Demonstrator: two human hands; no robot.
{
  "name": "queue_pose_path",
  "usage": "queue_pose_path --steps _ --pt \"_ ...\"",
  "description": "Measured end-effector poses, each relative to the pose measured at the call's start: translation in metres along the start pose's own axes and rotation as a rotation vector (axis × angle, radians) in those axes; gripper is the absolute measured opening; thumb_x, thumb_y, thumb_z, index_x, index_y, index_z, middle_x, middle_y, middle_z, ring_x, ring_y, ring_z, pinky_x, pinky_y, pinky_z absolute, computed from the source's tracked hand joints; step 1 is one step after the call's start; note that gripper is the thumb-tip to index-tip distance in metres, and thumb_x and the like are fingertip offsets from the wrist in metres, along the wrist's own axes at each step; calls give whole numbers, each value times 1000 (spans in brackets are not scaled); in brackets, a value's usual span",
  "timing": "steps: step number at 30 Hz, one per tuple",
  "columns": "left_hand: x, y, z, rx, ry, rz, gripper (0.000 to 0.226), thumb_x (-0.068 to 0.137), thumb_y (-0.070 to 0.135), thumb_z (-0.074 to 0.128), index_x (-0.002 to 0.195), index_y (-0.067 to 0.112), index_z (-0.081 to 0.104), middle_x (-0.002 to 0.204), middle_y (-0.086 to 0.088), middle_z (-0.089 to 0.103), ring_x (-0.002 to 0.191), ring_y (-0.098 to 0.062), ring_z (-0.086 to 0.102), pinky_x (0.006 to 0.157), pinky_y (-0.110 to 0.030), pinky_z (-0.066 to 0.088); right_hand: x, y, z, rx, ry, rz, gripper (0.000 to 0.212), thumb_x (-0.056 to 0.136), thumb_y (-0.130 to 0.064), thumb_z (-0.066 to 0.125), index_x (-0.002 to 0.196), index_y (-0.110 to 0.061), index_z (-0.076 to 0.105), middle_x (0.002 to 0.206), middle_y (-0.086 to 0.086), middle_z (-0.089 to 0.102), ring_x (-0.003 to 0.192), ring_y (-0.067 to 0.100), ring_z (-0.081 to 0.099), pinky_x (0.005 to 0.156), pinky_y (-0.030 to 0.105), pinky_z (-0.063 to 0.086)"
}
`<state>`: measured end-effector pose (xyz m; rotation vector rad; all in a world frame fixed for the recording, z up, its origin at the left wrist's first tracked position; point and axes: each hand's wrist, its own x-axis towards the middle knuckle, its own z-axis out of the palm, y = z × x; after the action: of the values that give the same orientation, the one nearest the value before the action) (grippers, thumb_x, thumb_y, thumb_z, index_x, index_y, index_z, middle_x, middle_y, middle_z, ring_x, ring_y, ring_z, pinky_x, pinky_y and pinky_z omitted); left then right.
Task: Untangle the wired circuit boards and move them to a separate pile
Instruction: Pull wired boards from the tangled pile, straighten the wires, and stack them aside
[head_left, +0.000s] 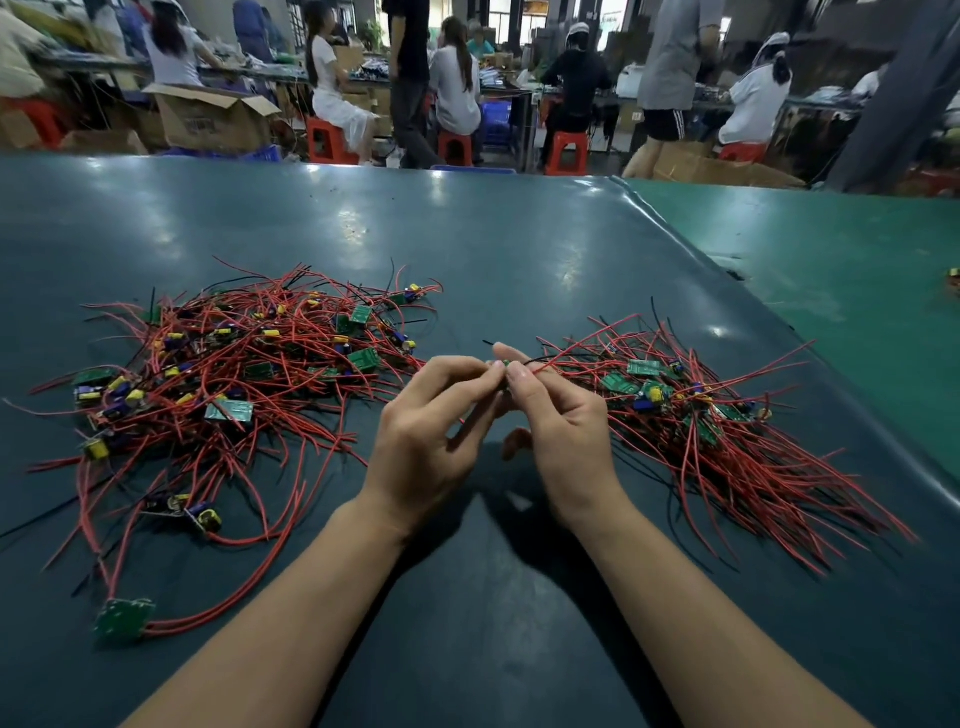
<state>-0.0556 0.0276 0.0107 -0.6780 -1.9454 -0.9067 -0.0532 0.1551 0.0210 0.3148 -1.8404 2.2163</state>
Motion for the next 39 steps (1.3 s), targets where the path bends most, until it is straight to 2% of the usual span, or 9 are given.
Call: queue_pose_path --steps 3,8,12,15,19,24,29,36,39 --pt "0 1 -1 4 8 0 23 81 -6 74 104 -6 72 99 -17 67 92 -18 64 86 -21 52 2 -1 -1 83 4 37 31 97 -10 58 80 -26 80 109 6 74 84 13 70 48 22 51" --pt "1 2 -2 6 35 -10 15 79 -6 76 94 -5 74 95 -15 68 88 -20 67 81 -27 55 4 2 -2 193 -47 161 20 89 -27 65 103 -19 76 104 6 75 90 16 69 54 25 53" --pt "0 1 -3 -9 31 -19 8 77 -6 76 84 -5 73 93 -14 68 90 -18 67 81 -31 56 6 1 -5 246 -111 214 28 80 -40 69 96 -19 79 105 7 75 91 17 70 55 26 54" --pt "-1 2 -3 -15 -8 -28 5 76 -3 77 80 -3 73 87 -13 66 81 -18 65 73 -30 55 7 4 -6 134 4 147 15 91 -23 66 90 -17 80 97 7 76 87 18 71 59 29 54" --pt "1 4 1 -8 -12 -54 9 76 -1 77 72 -2 69 79 -12 60 69 -22 60 62 -32 51 11 6 -9 35 93 72 17 90 -19 68 83 -27 81 96 1 77 76 12 67 49 20 45" --pt "0 2 -1 4 17 -56 12 74 -1 76 67 -2 66 77 -11 59 66 -22 58 59 -33 50 20 3 -19 97 236 80 19 92 -20 67 77 -21 79 93 1 77 57 7 58 44 16 38" --pt "1 2 -4 -4 29 -35 15 74 -3 75 64 -3 64 75 -13 58 63 -25 58 56 -35 50 28 -3 -33 206 415 68 18 94 -15 64 80 -12 76 88 6 76 52 9 54 40 18 35" --pt "0 -4 -12 69 160 -44 12 75 -6 75 68 -4 66 80 -14 60 70 -21 57 63 -29 50 33 -11 -46 366 625 40 25 102 -22 51 85 -13 67 80 3 73 41 9 51 38 17 33" --pt "2 -9 -16 79 292 -72 6 82 -5 72 88 -5 70 95 -16 63 84 -17 60 77 -22 50 27 -11 -38 254 469 58 25 103 -27 47 87 -13 61 80 4 66 40 10 53 33 16 34"
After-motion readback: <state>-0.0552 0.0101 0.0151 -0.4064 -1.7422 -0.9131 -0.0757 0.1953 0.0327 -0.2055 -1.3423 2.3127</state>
